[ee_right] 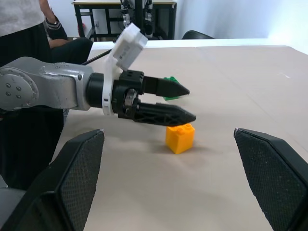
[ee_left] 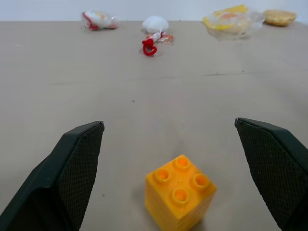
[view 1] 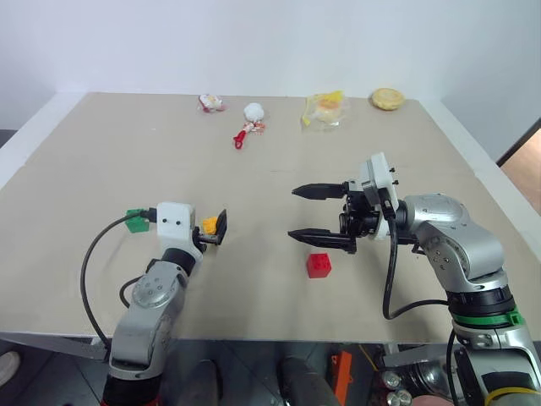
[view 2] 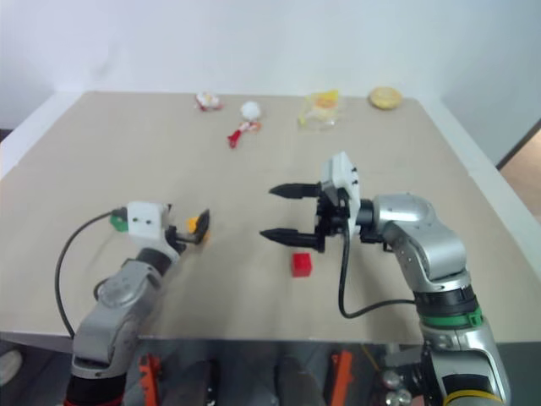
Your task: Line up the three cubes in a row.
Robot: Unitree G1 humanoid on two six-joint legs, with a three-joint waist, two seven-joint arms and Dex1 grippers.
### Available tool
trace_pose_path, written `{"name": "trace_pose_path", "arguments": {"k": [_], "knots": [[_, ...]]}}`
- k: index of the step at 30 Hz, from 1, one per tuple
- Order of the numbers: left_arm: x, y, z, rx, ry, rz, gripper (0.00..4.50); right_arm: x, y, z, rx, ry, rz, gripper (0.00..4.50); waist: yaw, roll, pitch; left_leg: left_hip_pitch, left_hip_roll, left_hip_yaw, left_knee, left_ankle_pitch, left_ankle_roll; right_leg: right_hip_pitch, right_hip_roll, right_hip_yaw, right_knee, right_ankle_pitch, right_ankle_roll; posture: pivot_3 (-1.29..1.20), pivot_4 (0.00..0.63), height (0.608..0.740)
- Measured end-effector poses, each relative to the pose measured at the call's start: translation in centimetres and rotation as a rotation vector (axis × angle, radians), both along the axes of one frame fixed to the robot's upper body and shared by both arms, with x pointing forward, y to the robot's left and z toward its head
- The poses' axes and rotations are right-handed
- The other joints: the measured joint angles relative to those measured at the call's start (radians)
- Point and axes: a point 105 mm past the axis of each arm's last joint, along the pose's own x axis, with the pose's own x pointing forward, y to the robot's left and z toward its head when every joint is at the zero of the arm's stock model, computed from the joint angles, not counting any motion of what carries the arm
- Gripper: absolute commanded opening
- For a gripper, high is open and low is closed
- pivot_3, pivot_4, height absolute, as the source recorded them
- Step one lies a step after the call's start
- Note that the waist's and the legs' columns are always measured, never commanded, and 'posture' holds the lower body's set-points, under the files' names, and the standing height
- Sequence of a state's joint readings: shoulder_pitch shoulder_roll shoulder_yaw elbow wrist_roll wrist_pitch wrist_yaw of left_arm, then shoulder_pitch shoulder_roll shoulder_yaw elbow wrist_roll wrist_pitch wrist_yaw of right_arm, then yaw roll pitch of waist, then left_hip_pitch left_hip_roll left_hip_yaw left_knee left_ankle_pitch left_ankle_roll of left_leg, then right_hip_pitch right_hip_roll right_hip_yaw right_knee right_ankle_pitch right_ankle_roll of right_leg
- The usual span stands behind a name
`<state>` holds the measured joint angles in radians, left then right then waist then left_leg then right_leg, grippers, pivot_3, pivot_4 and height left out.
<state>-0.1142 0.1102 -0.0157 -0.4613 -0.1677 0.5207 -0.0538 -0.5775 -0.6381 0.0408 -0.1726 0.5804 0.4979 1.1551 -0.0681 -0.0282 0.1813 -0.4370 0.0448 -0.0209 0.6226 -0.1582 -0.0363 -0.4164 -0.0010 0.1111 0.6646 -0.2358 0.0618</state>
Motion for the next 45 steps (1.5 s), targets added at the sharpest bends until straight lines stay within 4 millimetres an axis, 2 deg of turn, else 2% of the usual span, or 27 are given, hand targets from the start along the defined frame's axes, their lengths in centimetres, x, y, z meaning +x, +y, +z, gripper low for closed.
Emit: {"name": "trace_pose_path", "arguments": {"k": [3, 7, 11, 16, 21, 31, 34, 37, 41, 45], "knots": [[0.0, 1.5, 0.6, 0.001, -0.046, 0.066, 4.50, 0.0, 0.1, 0.1, 0.003, -0.003, 0.002, 4.46, 0.000, 0.000, 0.000, 0.000, 0.000, 0.000, -0.001, 0.000, 0.000, 0.000, 0.000, 0.000, 0.000, 0.000, 0.000, 0.00, 0.150, 0.740], [-0.2, 6.2, 2.0, 0.007, -0.115, 0.270, 4.50, 0.0, 0.5, 0.3, 0.011, -0.013, 0.012, 4.46, -0.001, 0.000, 0.000, 0.000, 0.001, 0.000, -0.001, 0.000, 0.000, 0.000, 0.001, 0.000, 0.000, 0.000, -0.001, 0.00, 0.150, 0.740], [0.5, 9.6, 2.6, 0.040, -0.132, 0.349, 4.50, -0.3, 1.4, 0.2, 0.006, -0.013, 0.044, 4.46, -0.001, 0.000, 0.000, 0.000, 0.000, 0.000, 0.000, 0.000, 0.000, 0.000, 0.000, 0.000, 0.000, 0.000, 0.000, 0.00, 0.150, 0.740], [1.4, 11.3, 0.7, 0.056, -0.051, 0.327, 4.50, -0.3, 2.2, 0.3, 0.009, -0.028, 0.065, 4.46, -0.001, 0.000, 0.000, 0.000, 0.000, 0.000, -0.001, 0.000, 0.000, -0.001, 0.000, 0.000, 0.000, 0.000, 0.000, 0.00, 0.150, 0.740], [2.0, 11.6, -1.2, 0.030, 0.020, 0.308, 4.50, -0.4, 3.2, 0.7, 0.010, -0.054, 0.096, 4.46, -0.001, -0.001, 0.000, -0.001, 0.001, 0.000, -0.001, 0.000, 0.000, -0.001, 0.000, -0.001, 0.000, 0.000, 0.000, 0.00, 0.150, 0.740], [2.6, 12.2, -2.8, 0.012, 0.072, 0.312, 4.50, -0.2, 3.6, 1.3, 0.026, -0.071, 0.092, 4.46, -0.001, -0.001, 0.000, -0.001, 0.001, 0.000, -0.002, 0.000, 0.000, -0.001, 0.000, -0.001, 0.000, 0.000, 0.000, 0.00, 0.150, 0.740], [2.8, 12.3, -3.0, 0.010, 0.080, 0.315, 3.73, -0.1, 3.7, 1.4, 0.029, -0.071, 0.091, 4.50, -0.001, -0.001, 0.000, -0.001, 0.001, 0.000, -0.002, 0.000, -0.001, -0.001, 0.000, -0.001, 0.000, 0.000, 0.000, 0.00, 0.150, 0.740], [2.8, 12.5, -2.9, 0.009, 0.079, 0.324, 2.61, -0.1, 3.7, 1.4, 0.032, -0.070, 0.089, 4.50, -0.001, -0.001, 0.000, -0.001, 0.001, 0.000, -0.002, 0.000, -0.001, -0.002, 0.000, -0.001, 0.000, 0.002, 0.002, 0.00, 0.150, 0.740], [2.8, 12.6, -2.9, 0.008, 0.077, 0.327, 1.35, 0.0, 3.6, 1.3, 0.033, -0.069, 0.087, 4.50, -0.001, -0.001, 0.000, -0.001, 0.001, 0.000, -0.003, 0.000, -0.001, -0.002, 0.000, -0.001, 0.000, 0.001, 0.002, 0.00, 0.150, 0.740], [2.8, 12.6, -2.7, 0.010, 0.062, 0.326, 1.34, 0.1, 3.5, 1.4, 0.037, -0.069, 0.083, 4.50, -0.001, -0.001, 0.000, -0.001, 0.001, 0.000, -0.003, 0.000, -0.001, -0.002, 0.000, -0.001, 0.000, 0.001, 0.001, 0.00, 0.150, 0.740]]}}
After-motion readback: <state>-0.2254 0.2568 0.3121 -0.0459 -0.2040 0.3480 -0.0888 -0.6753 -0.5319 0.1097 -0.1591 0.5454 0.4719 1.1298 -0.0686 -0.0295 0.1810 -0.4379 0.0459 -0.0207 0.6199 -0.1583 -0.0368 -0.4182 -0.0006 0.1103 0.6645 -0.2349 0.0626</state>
